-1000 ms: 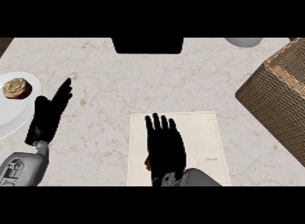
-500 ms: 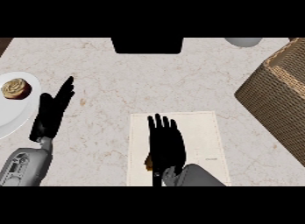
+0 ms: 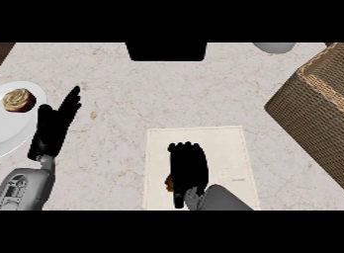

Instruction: Pick the sweet potato from the placemat and place it in the basket

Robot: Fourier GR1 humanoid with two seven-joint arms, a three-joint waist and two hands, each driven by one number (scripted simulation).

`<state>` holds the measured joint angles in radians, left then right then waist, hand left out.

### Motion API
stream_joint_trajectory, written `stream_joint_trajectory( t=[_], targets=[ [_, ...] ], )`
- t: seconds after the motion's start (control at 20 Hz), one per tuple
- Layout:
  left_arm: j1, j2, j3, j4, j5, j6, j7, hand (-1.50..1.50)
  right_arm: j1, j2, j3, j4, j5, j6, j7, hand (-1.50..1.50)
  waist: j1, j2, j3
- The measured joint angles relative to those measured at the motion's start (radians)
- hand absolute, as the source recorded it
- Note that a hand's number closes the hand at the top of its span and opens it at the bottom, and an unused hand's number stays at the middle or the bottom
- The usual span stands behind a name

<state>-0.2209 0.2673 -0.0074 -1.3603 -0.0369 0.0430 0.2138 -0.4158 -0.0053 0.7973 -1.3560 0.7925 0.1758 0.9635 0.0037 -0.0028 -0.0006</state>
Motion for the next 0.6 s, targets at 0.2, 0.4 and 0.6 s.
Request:
stream_joint_trajectory(
  t=[0.2,0.4,0.6],
  targets=[
    [-0.002,-0.007,0.003,-0.005,-0.015,0.001,0.004,0.0,-0.025,-0.003,0.014,0.02,0.049,0.026,-0.024,1.5,0.0,0.0,0.0],
    [0.027,-0.008,0.013,-0.015,-0.022,-0.007,-0.015,0.0,-0.026,-0.019,0.013,0.028,0.094,0.042,-0.082,1.5,0.0,-0.004,0.0],
    [0.028,-0.015,0.017,-0.035,-0.024,-0.009,0.006,0.0,0.013,-0.063,0.048,-0.032,0.143,0.062,-0.136,1.5,-0.004,-0.006,0.0]
  ],
)
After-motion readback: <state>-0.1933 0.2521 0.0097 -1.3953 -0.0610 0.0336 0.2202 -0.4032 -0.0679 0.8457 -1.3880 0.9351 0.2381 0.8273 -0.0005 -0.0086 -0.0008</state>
